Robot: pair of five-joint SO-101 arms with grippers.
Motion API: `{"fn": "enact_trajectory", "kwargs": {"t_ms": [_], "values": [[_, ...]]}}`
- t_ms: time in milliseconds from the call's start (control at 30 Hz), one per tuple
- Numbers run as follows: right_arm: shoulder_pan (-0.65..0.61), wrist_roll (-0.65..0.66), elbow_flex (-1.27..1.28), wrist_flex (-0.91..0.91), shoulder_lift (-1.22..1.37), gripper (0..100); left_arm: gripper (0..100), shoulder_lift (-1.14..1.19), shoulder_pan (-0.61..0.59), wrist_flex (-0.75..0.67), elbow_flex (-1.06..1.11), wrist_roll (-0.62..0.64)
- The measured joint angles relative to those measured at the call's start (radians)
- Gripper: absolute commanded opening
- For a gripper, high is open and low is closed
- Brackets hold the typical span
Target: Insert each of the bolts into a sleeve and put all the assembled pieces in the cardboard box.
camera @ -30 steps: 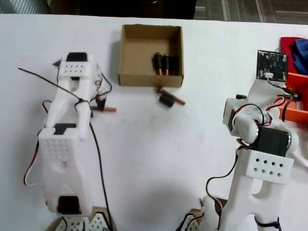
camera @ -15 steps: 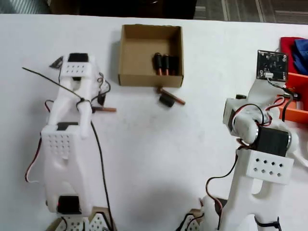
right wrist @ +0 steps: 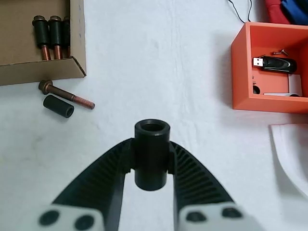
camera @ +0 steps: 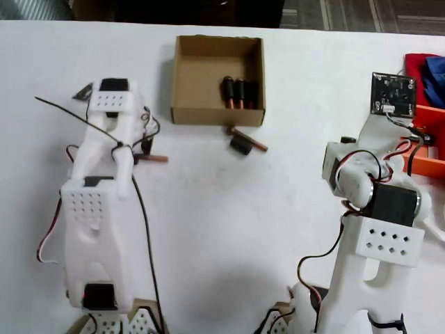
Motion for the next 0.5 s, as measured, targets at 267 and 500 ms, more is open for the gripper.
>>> {"fn": "enact_trajectory", "kwargs": {"t_ms": [267,500], "values": [[0.0,0.0,0.0,0.0,0.0,2.0,3,0.08,0.006,-0.009,-0.069,-0.089],[0.0,0.0,0.0,0.0,0.0,2.0,3,0.103,0.003,0.147,-0.233,-0.592]]}}
